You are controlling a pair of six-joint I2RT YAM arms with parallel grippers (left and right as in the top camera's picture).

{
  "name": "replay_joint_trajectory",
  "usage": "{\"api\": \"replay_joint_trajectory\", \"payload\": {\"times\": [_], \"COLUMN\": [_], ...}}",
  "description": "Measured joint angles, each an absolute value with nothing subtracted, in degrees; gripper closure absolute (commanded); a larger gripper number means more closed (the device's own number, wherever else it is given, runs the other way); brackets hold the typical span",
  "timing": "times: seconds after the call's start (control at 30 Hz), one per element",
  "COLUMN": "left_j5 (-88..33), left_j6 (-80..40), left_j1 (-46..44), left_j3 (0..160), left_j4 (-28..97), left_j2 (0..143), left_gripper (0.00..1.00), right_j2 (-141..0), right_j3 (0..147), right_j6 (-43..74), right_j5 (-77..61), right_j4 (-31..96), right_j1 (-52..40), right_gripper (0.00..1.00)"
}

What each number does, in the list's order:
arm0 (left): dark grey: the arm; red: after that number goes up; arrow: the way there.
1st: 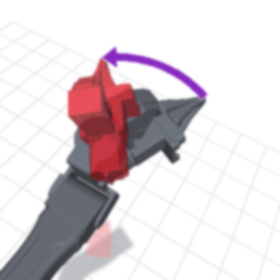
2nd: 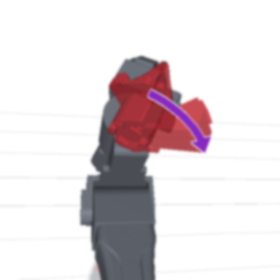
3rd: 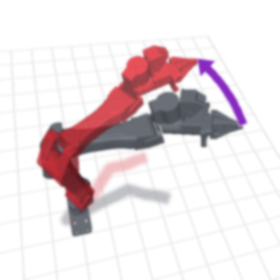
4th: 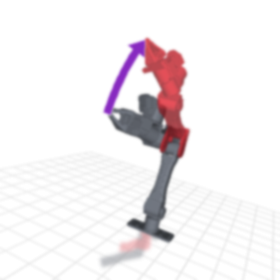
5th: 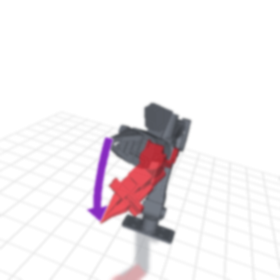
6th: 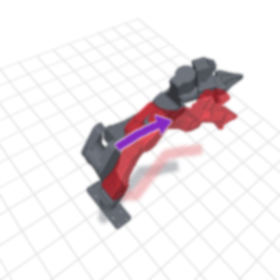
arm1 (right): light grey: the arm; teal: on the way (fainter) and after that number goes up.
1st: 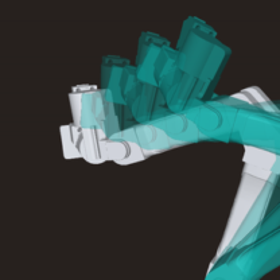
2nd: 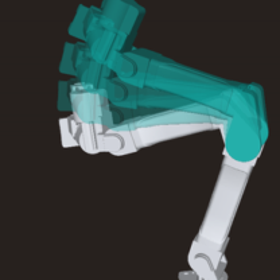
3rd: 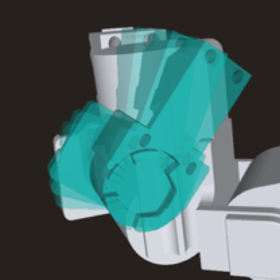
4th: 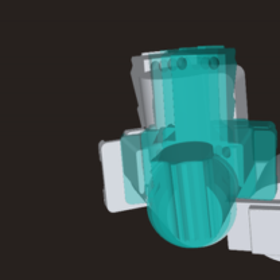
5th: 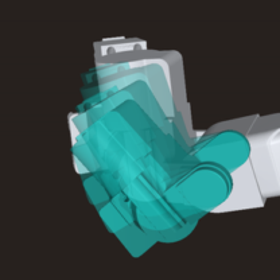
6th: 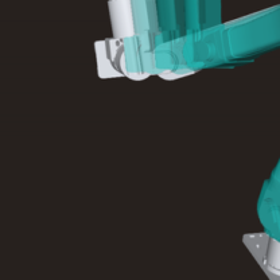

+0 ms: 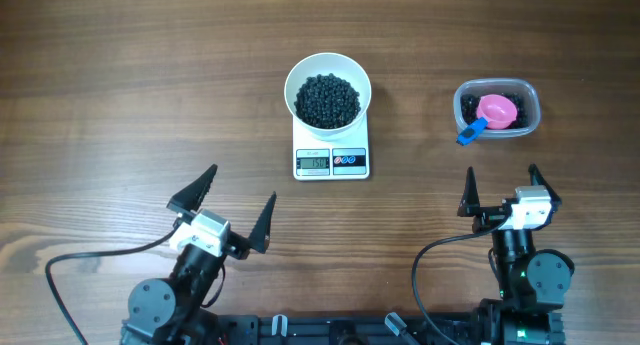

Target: Scoop item into bowl and weigh 150g on scale

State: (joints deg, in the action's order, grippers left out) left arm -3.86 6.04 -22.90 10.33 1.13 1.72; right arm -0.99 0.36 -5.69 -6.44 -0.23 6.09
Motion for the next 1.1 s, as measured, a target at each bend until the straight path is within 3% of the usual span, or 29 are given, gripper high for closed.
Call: {"api": "replay_joint_trajectory", "payload": {"times": [0.57, 1.1], "left_j5": [-3.7, -3.6], "left_j6": [5.7, 5.6], "left_j1": [-22.9, -22.9], "left_j3": [1.6, 0.6], "left_j4": [-5.0, 4.0], "left_j2": [0.8, 0.8], "left_gripper": [0.0, 0.0], "right_j2": [-1.0, -1.0], "right_j3": [0.4, 0.4], "right_j6": [-5.7, -5.7], "right_j5": [-6.4, -6.4], "right_j4": [-0.2, -0.2], "right_j1": [6.1, 6.1], "right_gripper": [0.0, 0.0]}}
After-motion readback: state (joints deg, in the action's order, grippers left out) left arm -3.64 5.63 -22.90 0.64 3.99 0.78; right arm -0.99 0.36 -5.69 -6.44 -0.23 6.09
